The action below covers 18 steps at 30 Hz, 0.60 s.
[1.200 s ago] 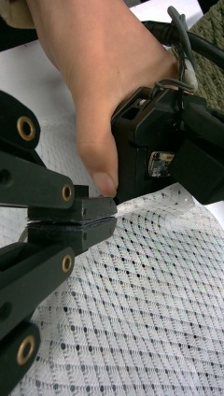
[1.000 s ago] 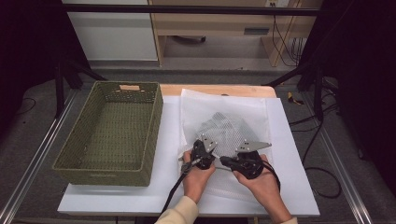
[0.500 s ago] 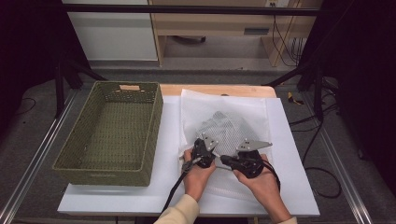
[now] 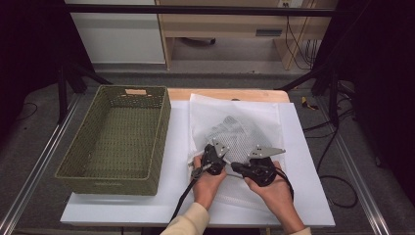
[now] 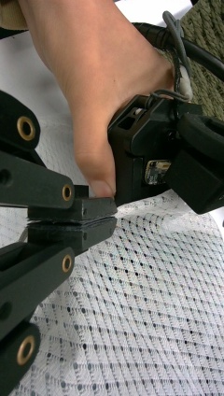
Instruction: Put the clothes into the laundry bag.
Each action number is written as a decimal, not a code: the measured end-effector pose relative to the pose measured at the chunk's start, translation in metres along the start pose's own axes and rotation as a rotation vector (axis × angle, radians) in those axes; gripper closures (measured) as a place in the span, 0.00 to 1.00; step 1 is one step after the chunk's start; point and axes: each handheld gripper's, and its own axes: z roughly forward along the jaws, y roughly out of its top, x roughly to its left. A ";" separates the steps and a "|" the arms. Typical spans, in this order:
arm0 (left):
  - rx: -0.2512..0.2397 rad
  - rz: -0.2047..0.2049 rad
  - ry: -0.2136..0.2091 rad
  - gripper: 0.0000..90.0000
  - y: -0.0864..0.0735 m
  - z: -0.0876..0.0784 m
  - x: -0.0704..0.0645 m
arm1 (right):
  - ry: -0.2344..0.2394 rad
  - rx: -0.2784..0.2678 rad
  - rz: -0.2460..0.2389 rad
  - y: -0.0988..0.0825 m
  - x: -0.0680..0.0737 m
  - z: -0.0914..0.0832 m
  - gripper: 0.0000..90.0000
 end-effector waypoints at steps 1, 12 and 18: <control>0.001 0.001 0.000 1.00 0.000 0.000 0.000 | -0.001 0.000 0.004 0.000 0.000 0.000 0.99; 0.004 0.004 0.004 1.00 0.002 0.003 0.000 | -0.002 -0.005 0.004 0.000 -0.002 0.000 0.99; 0.005 0.005 0.008 1.00 0.003 0.004 0.000 | -0.003 -0.007 0.007 0.000 -0.002 0.000 0.99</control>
